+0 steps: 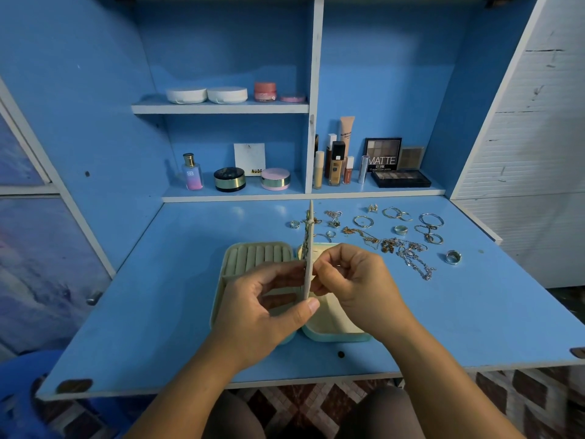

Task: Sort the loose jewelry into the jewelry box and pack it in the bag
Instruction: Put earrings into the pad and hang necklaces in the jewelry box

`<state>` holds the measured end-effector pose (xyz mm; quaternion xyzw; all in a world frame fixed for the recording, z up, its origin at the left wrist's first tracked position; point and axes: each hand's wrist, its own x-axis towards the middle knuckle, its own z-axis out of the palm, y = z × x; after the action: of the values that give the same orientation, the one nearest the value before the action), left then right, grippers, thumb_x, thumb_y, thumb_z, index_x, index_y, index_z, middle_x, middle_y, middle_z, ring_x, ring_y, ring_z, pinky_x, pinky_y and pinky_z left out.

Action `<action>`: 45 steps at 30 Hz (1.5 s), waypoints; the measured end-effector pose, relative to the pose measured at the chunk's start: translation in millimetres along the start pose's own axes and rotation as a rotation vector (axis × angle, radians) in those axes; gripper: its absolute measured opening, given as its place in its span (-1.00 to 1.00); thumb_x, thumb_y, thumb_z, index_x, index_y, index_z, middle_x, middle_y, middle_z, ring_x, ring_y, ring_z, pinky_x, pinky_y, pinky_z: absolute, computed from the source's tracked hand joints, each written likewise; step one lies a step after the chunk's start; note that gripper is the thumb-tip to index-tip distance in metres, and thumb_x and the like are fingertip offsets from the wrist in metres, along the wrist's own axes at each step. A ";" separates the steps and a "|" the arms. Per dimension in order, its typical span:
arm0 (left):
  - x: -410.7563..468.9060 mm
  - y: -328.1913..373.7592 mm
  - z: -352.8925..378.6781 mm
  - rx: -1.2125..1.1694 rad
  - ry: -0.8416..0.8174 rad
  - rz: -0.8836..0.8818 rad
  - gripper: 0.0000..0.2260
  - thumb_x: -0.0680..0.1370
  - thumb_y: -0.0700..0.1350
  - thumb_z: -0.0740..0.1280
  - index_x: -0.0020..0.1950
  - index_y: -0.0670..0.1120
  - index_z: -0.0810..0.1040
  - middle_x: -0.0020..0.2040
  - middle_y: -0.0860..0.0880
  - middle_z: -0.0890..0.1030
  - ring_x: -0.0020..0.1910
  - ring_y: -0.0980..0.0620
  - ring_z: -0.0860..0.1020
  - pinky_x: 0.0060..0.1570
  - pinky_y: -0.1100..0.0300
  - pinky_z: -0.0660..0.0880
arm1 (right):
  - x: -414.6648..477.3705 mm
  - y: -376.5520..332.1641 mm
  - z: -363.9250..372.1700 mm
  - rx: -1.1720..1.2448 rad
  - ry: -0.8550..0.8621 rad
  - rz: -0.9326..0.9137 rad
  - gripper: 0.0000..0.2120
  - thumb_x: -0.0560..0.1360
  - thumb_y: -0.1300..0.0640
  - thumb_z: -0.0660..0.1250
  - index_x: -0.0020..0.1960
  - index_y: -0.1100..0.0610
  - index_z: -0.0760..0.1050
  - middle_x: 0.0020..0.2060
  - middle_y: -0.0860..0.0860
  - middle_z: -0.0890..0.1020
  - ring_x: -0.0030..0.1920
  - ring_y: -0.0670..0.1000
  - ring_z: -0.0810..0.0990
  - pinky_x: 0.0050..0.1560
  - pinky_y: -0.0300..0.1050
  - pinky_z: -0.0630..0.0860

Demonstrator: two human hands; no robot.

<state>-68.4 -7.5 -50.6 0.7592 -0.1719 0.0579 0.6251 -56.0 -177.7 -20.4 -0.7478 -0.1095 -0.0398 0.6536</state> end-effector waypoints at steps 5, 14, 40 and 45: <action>-0.2 -0.3 1.2 0.010 -0.005 0.009 -0.59 0.33 0.08 0.50 0.16 0.07 0.62 0.06 0.09 0.68 0.09 0.08 0.64 0.06 0.16 0.60 | 2.0 -1.3 -0.1 -0.072 -0.014 -0.004 -0.85 0.52 0.27 0.31 -0.23 0.17 0.51 -0.47 -0.02 0.61 -0.41 -0.12 0.59 -0.29 -0.30 0.53; 0.6 -3.4 1.8 0.002 0.006 0.039 -0.61 0.36 0.04 0.49 0.17 0.06 0.61 0.09 0.05 0.67 0.12 0.02 0.63 0.09 0.10 0.59 | -2.9 3.3 0.4 -0.419 0.067 -0.156 -0.91 0.52 0.14 0.31 -0.15 0.08 0.54 -0.32 0.04 0.64 -0.27 0.04 0.61 -0.23 -0.07 0.51; 47.2 -23.1 -47.8 0.897 -0.115 0.028 -0.26 0.36 0.47 0.09 0.44 0.13 0.38 0.43 0.09 0.35 0.48 0.08 0.23 0.47 0.06 0.22 | -16.2 12.6 -51.6 -0.432 0.159 0.250 -0.68 0.51 0.11 0.34 0.25 0.01 0.47 -0.19 -0.10 0.63 -0.20 -0.18 0.60 -0.27 -0.33 0.52; 46.6 -30.7 -45.9 0.830 -0.124 -0.042 -0.26 0.35 0.46 0.08 0.44 0.15 0.39 0.46 0.14 0.28 0.44 0.14 0.29 0.43 0.09 0.29 | -11.2 20.0 -61.7 -0.593 0.054 0.342 -0.66 0.46 0.03 0.40 0.21 -0.07 0.46 -0.05 -0.07 0.52 -0.11 -0.14 0.53 -0.31 -0.37 0.44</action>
<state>-8.9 33.1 -55.4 0.9520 -0.1557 0.0636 0.2557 -57.5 -242.3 -33.3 -0.9114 0.0510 0.0205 0.4077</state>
